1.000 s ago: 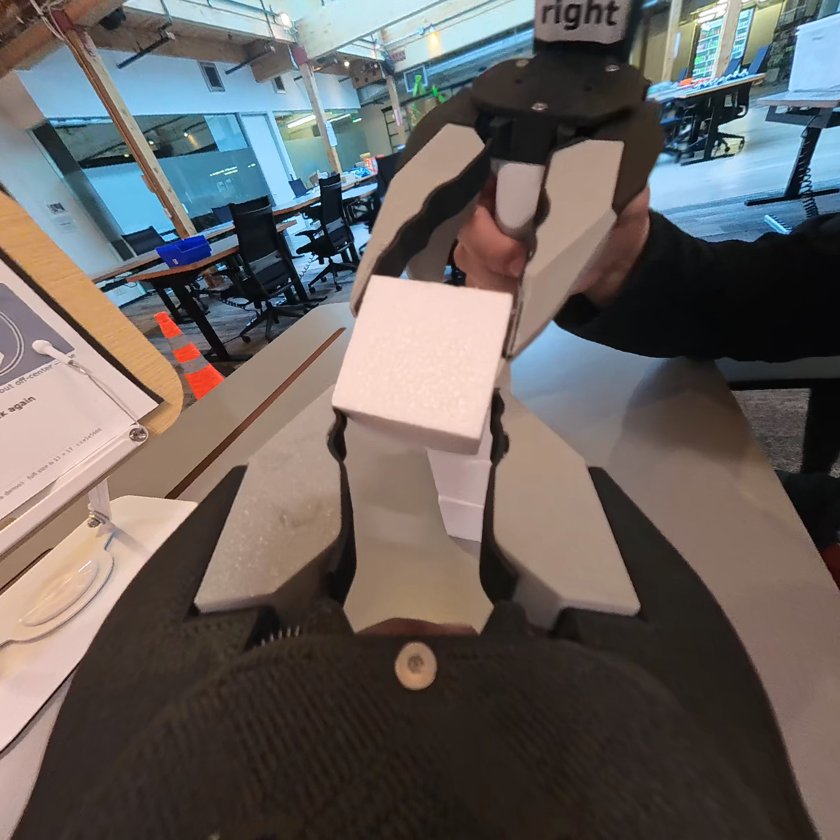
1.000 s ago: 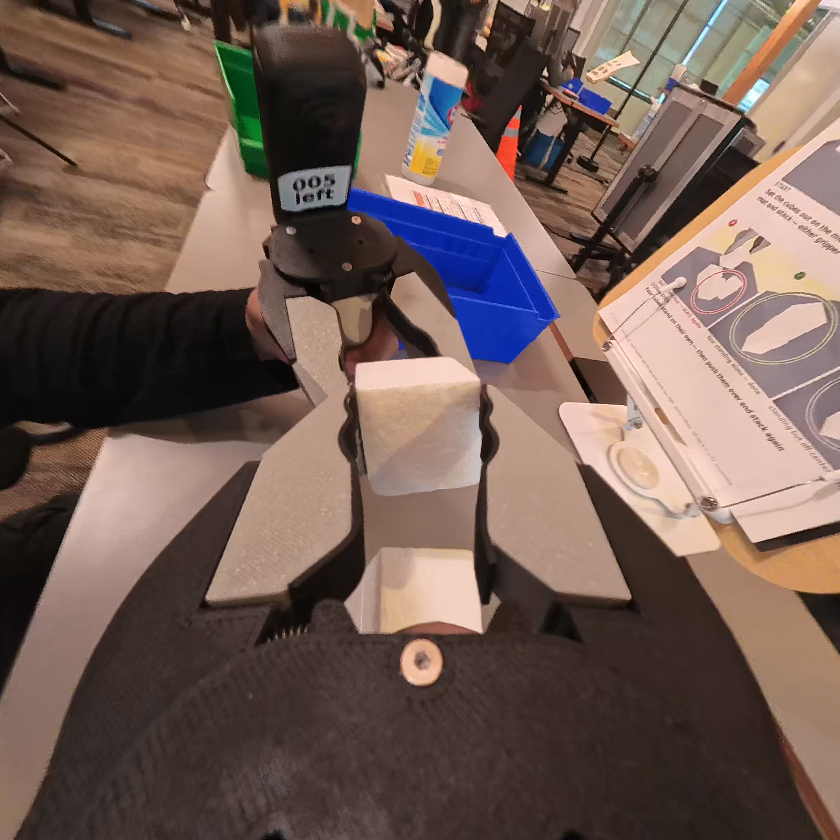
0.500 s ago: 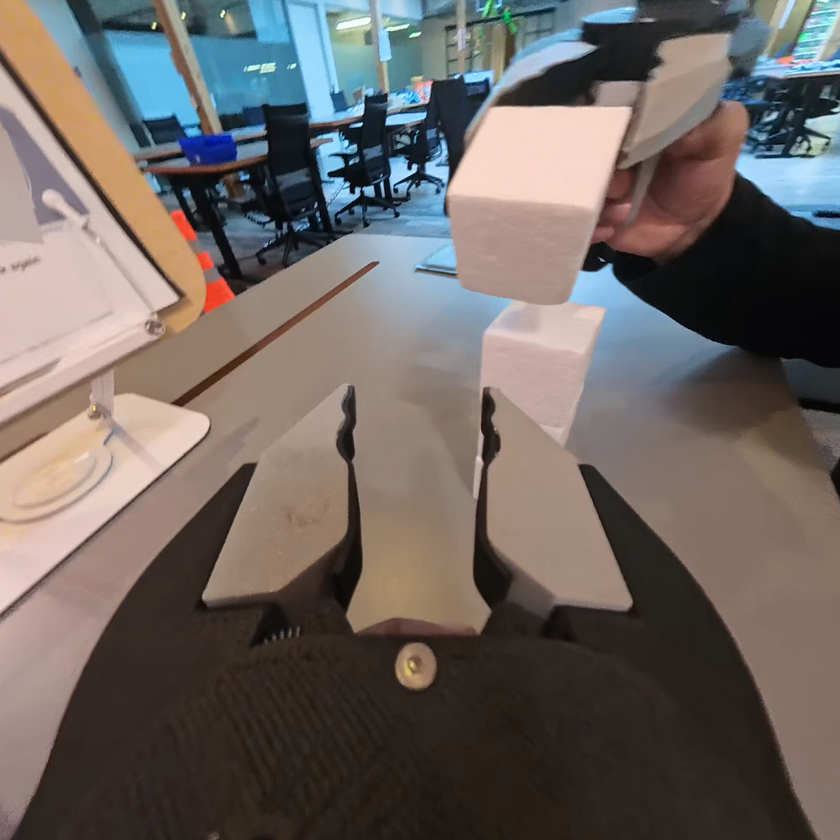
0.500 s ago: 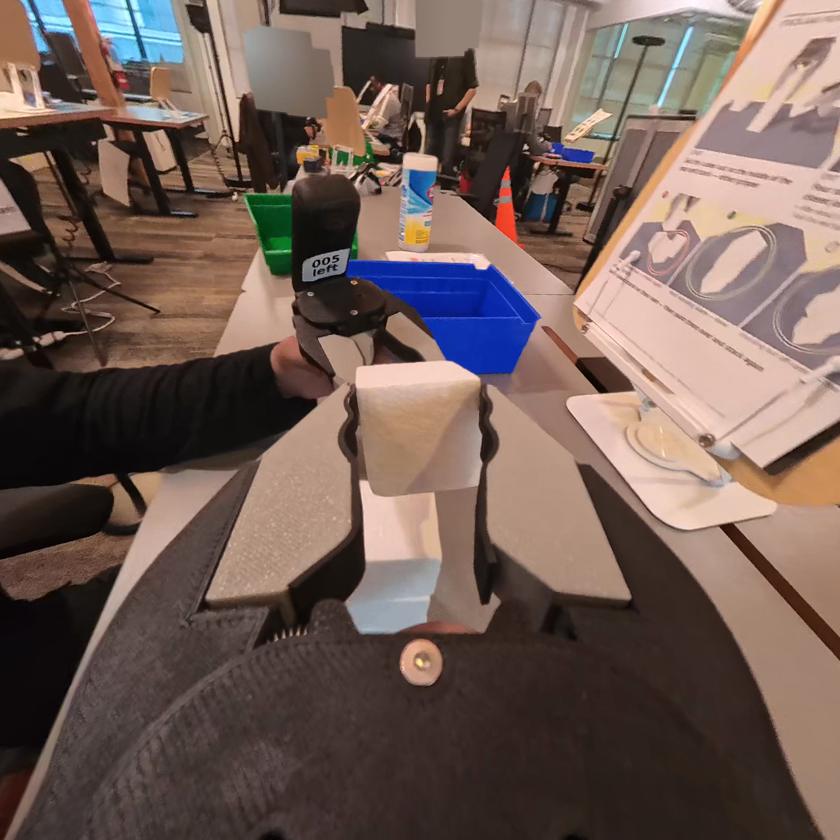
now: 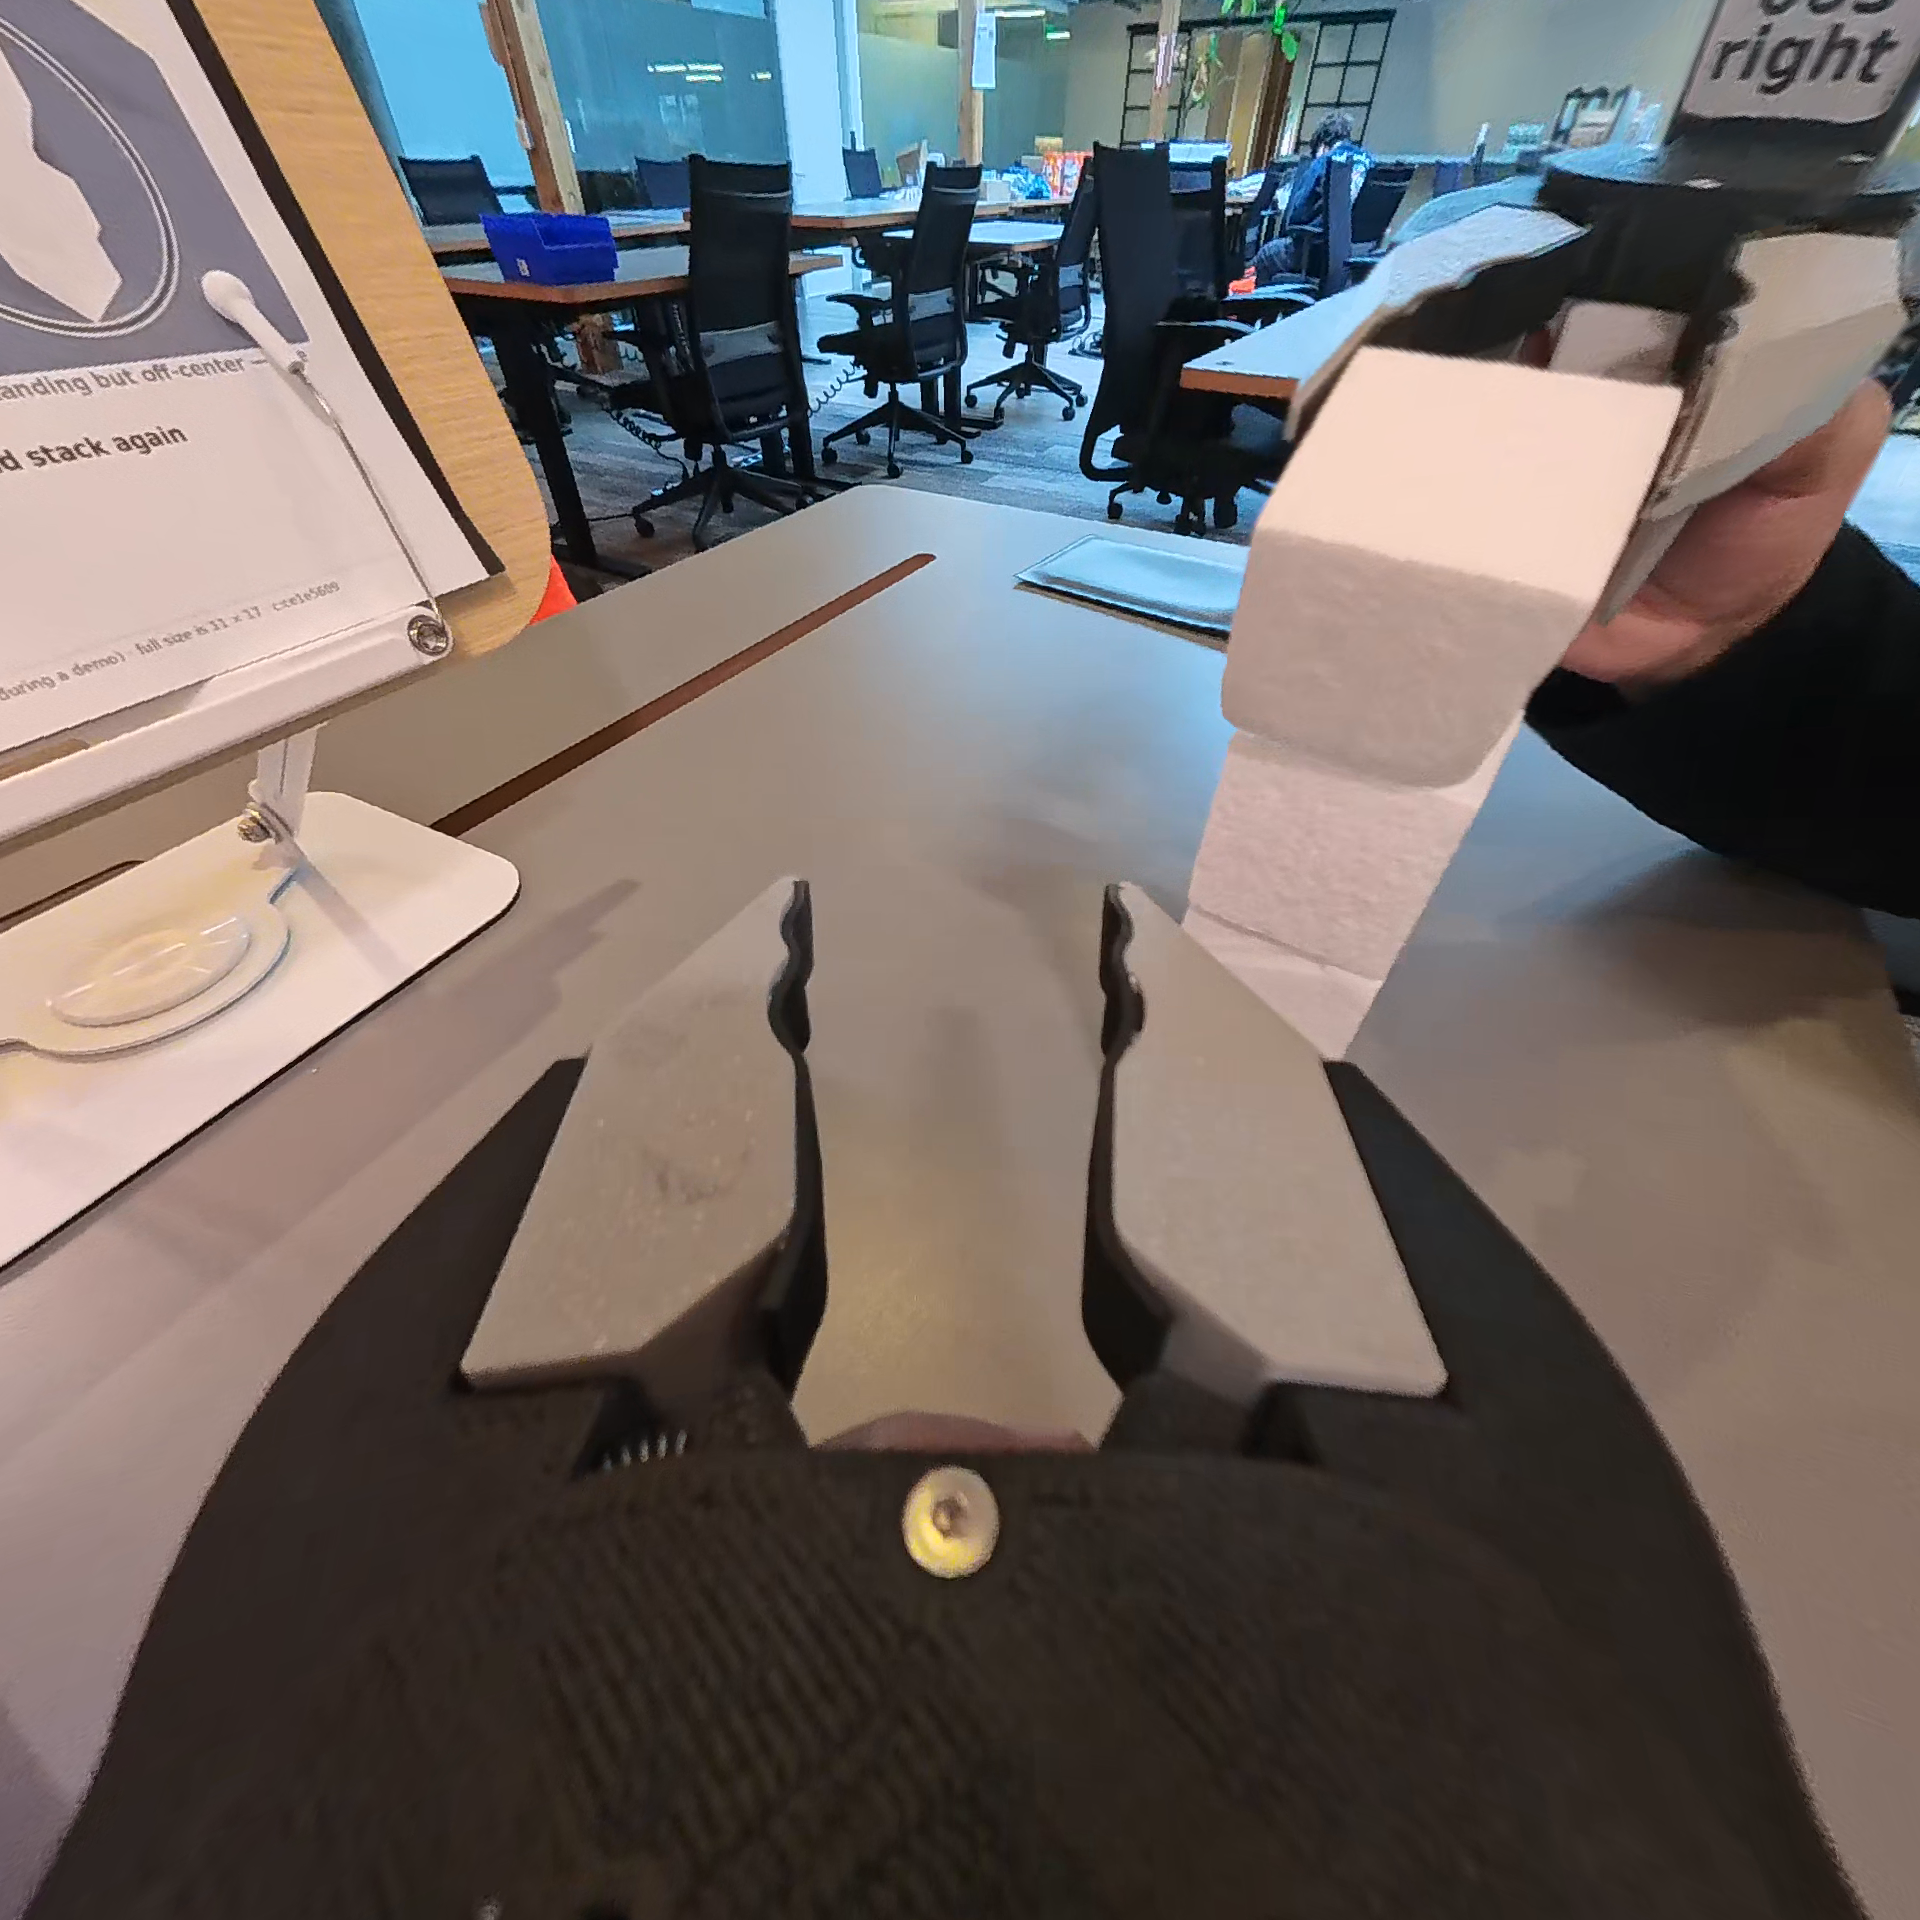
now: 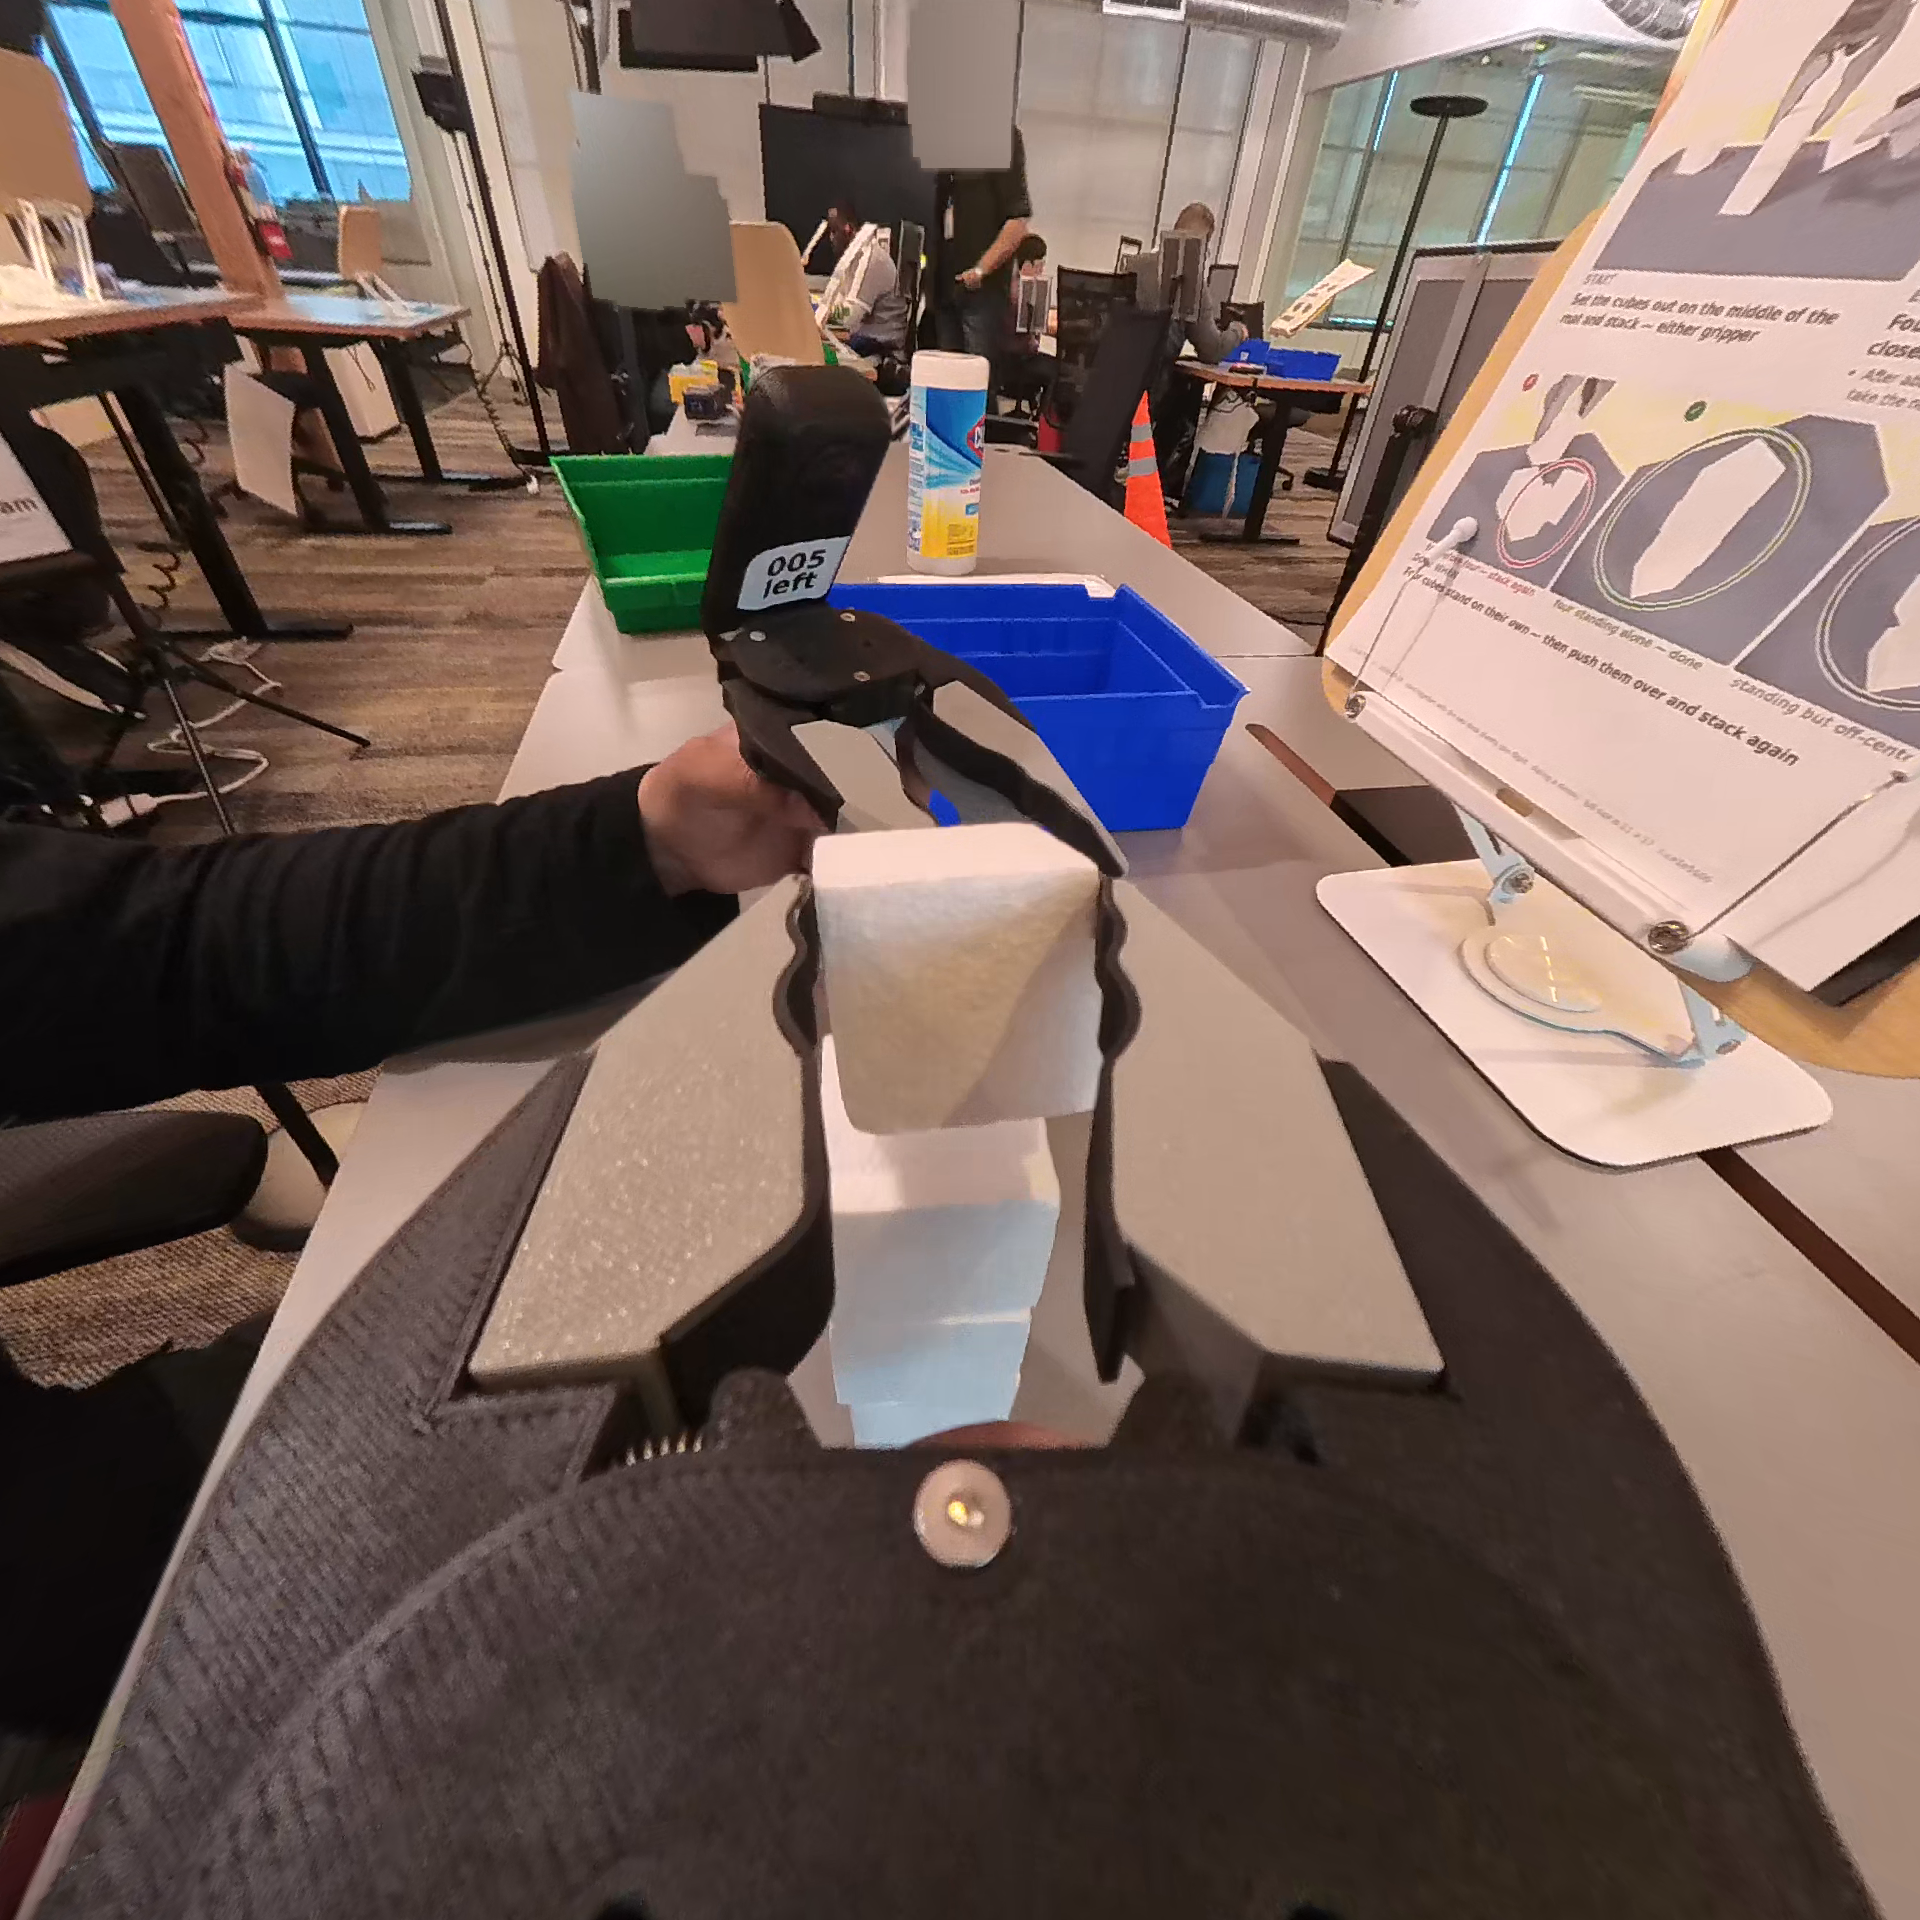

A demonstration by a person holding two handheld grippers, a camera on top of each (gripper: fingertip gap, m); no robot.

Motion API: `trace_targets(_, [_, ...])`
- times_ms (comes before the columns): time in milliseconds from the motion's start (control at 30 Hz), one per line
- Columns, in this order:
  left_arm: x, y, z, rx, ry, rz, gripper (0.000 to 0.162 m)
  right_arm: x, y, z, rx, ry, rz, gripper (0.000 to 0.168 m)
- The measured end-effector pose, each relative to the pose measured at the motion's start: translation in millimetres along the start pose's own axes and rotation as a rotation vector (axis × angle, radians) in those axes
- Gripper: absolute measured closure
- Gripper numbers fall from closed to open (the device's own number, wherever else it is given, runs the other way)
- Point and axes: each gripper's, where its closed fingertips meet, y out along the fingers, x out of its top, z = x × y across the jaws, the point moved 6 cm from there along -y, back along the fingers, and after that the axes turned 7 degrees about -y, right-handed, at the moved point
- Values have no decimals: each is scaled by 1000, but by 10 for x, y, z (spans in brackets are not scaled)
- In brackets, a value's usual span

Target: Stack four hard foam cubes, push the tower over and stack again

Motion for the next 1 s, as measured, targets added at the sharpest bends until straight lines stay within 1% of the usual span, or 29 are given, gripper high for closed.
trace_targets(167, [-4, 6, -7, 1, 7, 6, 108, -7, -16, 21, -1, -4, -1, 117])
trace_targets(300, [-2, 2, -5, 0, 3, 6, 108, -86, -18, 38, 8, 12, 31, 117])
trace_targets(500, [-12, 7, 5, 0, -5, 8, 108, -114, -78, 30, 13, 38, 13, 117])
trace_targets(633, [-41, 23, 29, 5, -12, 21, 107, -96, -121, 4, 9, 58, -11, 105])
trace_targets(800, [-100, 38, 112, 27, -46, 45, 105, -82, -328, -54, -47, 28, -39, 101])
trace_targets(867, [-127, 42, 162, 45, -76, 58, 104, -131, -453, -67, -61, 20, -38, 107])
trace_targets(933, [-169, 44, 234, 86, -101, 82, 105, -215, -566, -17, -31, -9, -13, 131])
trace_targets(1000, [-222, 44, 320, 153, -113, 115, 111, -353, -635, 69, 6, -48, 58, 151])
